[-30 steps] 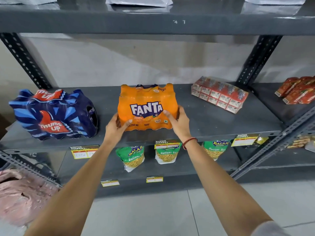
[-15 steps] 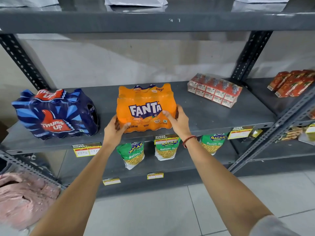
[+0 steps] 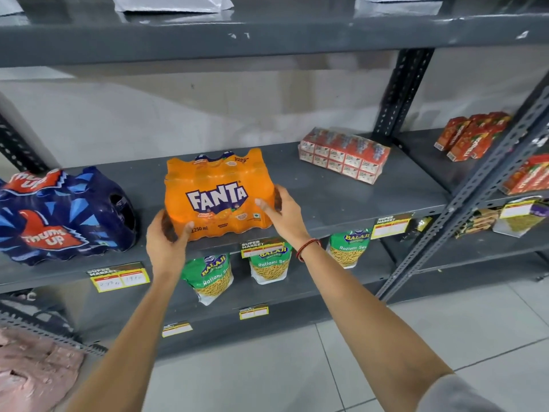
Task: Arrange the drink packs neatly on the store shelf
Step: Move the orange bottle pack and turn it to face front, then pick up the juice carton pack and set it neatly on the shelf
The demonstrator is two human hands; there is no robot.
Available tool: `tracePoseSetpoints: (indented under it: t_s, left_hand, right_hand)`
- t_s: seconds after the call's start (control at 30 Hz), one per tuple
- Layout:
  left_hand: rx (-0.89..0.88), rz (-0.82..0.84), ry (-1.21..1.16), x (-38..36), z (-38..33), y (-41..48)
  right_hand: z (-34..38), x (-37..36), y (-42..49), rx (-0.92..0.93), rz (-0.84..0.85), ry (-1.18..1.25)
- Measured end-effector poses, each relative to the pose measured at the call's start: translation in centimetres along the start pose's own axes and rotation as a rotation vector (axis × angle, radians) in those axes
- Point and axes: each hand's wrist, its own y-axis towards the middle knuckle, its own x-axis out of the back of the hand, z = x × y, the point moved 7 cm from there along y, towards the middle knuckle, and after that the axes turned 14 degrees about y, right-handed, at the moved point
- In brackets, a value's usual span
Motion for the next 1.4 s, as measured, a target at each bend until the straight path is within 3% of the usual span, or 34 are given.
tracePoseSetpoints:
  t_s: [0.07, 0.13, 0.33, 0.5, 0.6, 0.77, 0.83, 0.93, 1.17, 1.3, 1.4]
  left_hand:
    - [-0.015, -0.176, 0.007, -0.5, -1.6, -3.1]
    - [-0.073, -0.184, -0.018, -2.9, -4.2, -6.2]
    - [-0.488, 0.152, -0.045, -13.6, -16.1, -7.7]
    - [-0.605, 0.28, -0.05, -21.3, -25.4, -2.0]
    - [-0.537, 0.302, 0.076, -25.5, -27.6, 3.1]
    - [-0.255, 0.409, 0.354, -31.6, -26.9, 11.2]
    - [-0.16, 0.473, 0.363, -33.7, -25.7, 13.4]
    - [-0.027, 0.567, 0.174, -35.4, -23.5, 14.8]
    - [0.009, 0.426, -0.15, -33.1, -21.5, 12.6]
    - [0.015, 0.31, -0.211, -30.2, -19.8, 9.0]
    - [0.034, 0.198, -0.119, -27.7, -18.6, 6.0]
  right_hand:
    - [-0.3, 2.0, -0.1, 0.005, -0.051, 0.026]
    - [-0.1, 4.8, 0.1, 0.036, -0.13, 0.03]
    - [0.5, 16.6, 2.4, 0.082, -0.393, -0.044]
    - [0.2, 25.9, 6.4, -0.01, -0.548, -0.245]
    - [-1.0, 28.5, 8.9, -0.129, -0.532, -0.301]
    - [-5.0, 30.4, 12.8, -0.391, -0.438, -0.281]
    - [-6.5, 30.4, 14.1, -0.451, -0.399, -0.23]
    - [-7.5, 29.9, 15.0, -0.414, -0.355, -0.139]
    - [-7.4, 29.0, 13.2, -0.249, -0.281, 0.121]
    - [-5.9, 28.5, 11.6, -0.11, -0.133, 0.107]
    - [-5.2, 29.1, 10.8, -0.09, -0.107, 0.092]
